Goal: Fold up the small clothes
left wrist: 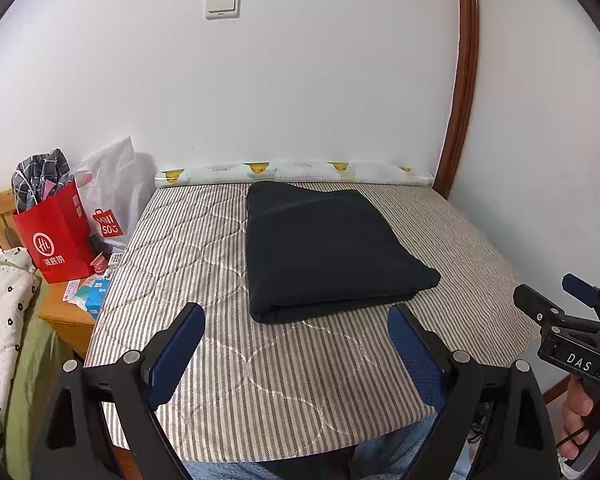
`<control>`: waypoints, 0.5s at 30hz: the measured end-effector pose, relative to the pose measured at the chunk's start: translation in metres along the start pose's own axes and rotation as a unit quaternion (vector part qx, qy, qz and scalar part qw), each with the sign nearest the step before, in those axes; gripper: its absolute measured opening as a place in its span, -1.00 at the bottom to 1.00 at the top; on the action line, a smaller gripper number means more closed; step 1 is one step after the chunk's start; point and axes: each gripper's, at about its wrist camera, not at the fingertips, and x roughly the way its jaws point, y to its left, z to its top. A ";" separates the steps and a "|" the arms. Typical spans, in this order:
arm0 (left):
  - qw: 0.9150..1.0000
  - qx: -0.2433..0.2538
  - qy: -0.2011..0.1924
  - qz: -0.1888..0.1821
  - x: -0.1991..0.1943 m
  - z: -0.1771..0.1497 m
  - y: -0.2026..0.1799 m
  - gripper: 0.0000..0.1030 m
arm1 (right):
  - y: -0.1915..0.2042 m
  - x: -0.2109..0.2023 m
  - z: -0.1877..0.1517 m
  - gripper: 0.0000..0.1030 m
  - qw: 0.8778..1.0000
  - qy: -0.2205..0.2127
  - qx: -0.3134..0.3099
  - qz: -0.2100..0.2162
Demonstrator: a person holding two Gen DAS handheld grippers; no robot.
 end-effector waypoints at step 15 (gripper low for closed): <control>1.000 -0.003 0.001 0.003 0.000 0.000 0.001 0.79 | 0.003 -0.002 0.001 0.98 1.000 -0.004 -0.008 -0.001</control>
